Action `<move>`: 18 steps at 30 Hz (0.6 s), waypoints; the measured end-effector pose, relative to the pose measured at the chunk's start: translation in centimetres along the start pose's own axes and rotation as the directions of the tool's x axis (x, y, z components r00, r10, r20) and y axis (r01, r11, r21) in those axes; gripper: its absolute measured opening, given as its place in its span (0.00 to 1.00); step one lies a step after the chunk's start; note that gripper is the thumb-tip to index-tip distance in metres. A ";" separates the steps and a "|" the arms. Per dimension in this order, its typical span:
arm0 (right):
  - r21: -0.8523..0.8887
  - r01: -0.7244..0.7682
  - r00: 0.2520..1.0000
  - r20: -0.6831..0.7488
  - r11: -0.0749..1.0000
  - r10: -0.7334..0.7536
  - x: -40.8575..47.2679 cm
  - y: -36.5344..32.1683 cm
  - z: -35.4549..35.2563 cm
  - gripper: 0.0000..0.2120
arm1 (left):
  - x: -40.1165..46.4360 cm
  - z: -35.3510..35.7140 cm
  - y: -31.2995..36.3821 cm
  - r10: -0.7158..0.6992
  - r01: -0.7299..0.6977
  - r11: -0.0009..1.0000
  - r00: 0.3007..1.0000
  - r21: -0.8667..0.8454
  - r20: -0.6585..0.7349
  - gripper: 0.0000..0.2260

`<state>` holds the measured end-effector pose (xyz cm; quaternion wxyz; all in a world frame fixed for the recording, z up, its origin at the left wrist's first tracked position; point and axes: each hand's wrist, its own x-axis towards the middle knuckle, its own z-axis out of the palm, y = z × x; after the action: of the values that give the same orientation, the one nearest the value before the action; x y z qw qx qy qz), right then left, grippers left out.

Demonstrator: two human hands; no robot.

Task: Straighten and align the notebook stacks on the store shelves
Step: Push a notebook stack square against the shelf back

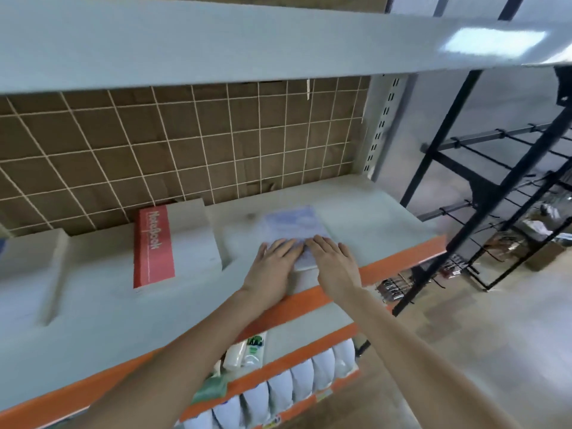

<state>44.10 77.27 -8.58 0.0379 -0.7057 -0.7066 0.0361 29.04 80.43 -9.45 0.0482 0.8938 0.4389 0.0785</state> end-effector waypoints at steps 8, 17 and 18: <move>0.116 0.168 0.979 0.097 0.979 -0.180 6.1 3.8 0.3 0.32 | 2.3 1.4 -0.5 -0.171 0.169 0.978 0.985 -0.122 -0.008 0.25; 0.437 0.258 0.895 0.229 0.862 -0.383 9.5 8.9 0.3 0.34 | 2.2 3.1 -1.1 -0.446 0.400 0.876 0.885 -0.269 -0.135 0.28; 0.457 0.261 0.900 0.204 0.850 -0.386 9.6 9.3 0.4 0.33 | 2.3 3.1 -1.2 -0.458 0.413 0.870 0.879 -0.268 -0.131 0.28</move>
<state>53.27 86.84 -9.94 0.0903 -0.5373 -0.7896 0.2821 30.10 82.95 -12.46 0.1267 0.7476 0.6201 0.2012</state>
